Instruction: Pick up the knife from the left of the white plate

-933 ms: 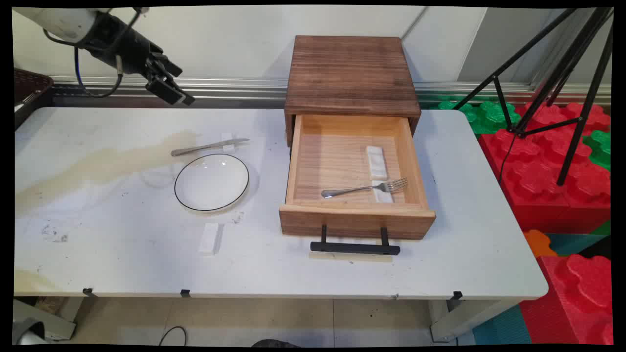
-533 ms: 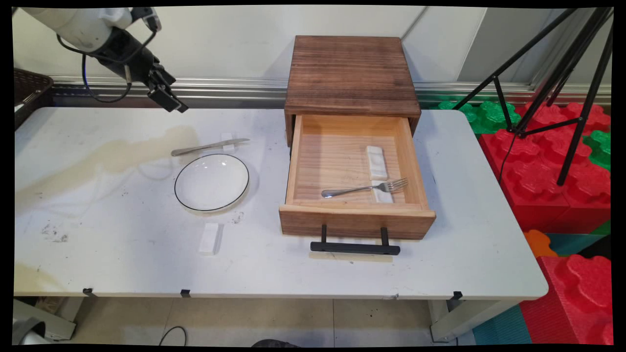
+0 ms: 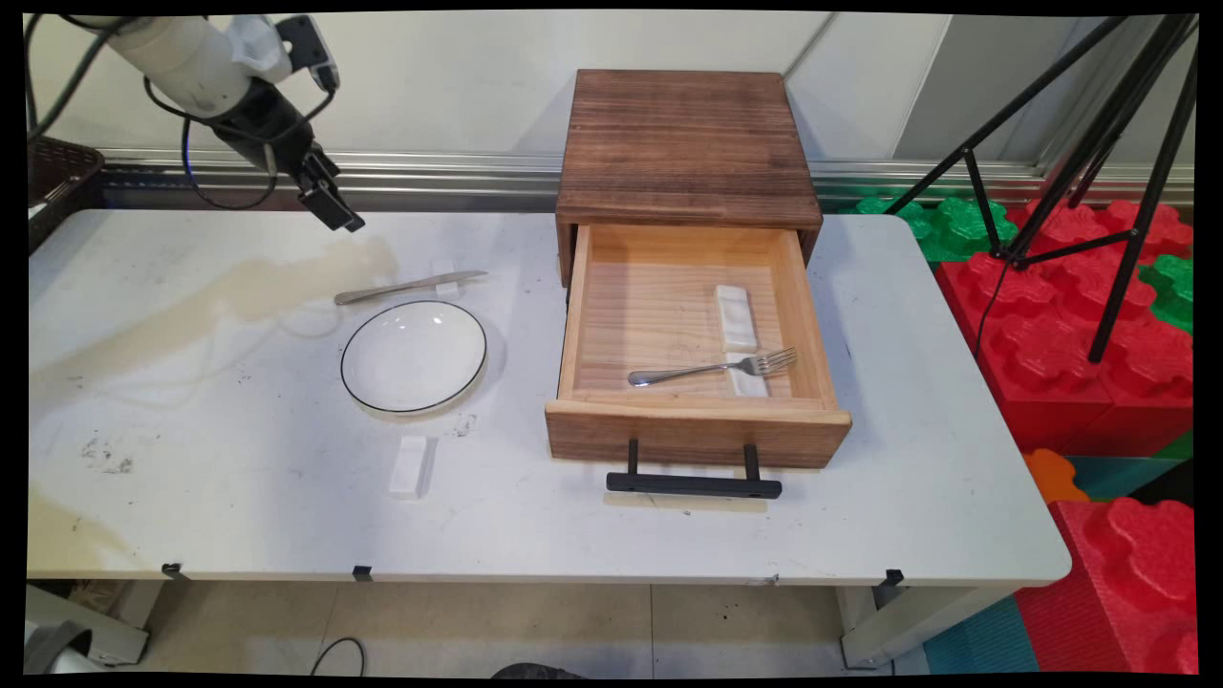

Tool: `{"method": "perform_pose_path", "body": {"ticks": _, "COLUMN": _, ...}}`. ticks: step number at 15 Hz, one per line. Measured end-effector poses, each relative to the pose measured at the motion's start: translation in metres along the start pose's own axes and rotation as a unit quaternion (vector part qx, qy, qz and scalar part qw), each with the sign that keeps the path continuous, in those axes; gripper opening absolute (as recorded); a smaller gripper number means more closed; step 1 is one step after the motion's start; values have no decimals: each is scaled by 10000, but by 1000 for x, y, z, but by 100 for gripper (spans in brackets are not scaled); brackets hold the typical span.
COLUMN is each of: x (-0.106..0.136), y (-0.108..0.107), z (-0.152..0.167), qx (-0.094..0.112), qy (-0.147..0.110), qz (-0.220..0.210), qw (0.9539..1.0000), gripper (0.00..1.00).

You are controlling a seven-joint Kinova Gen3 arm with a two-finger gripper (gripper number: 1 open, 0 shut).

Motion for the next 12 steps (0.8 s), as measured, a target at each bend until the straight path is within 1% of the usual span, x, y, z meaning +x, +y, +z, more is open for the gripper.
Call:
{"method": "perform_pose_path", "body": {"ticks": 2, "x": 3, "y": -1, "z": 10, "qx": -58, "qy": -103, "qz": 159, "qw": 9998, "gripper": 100}}
{"method": "perform_pose_path", "body": {"ticks": 4, "x": 6, "y": 0, "z": 21, "qx": -178, "qy": -194, "qz": 377, "qw": 9989, "gripper": 100}}
{"method": "perform_pose_path", "body": {"ticks": 7, "x": 13, "y": 5, "z": 39, "qx": -399, "qy": -311, "qz": 724, "qw": 9961, "gripper": 100}}
{"method": "perform_pose_path", "body": {"ticks": 11, "x": 22, "y": 9, "z": 58, "qx": -539, "qy": -388, "qz": 952, "qw": 9932, "gripper": 100}}
{"method": "perform_pose_path", "body": {"ticks": 12, "x": 27, "y": 9, "z": 68, "qx": -577, "qy": -422, "qz": 1032, "qw": 9921, "gripper": 100}}
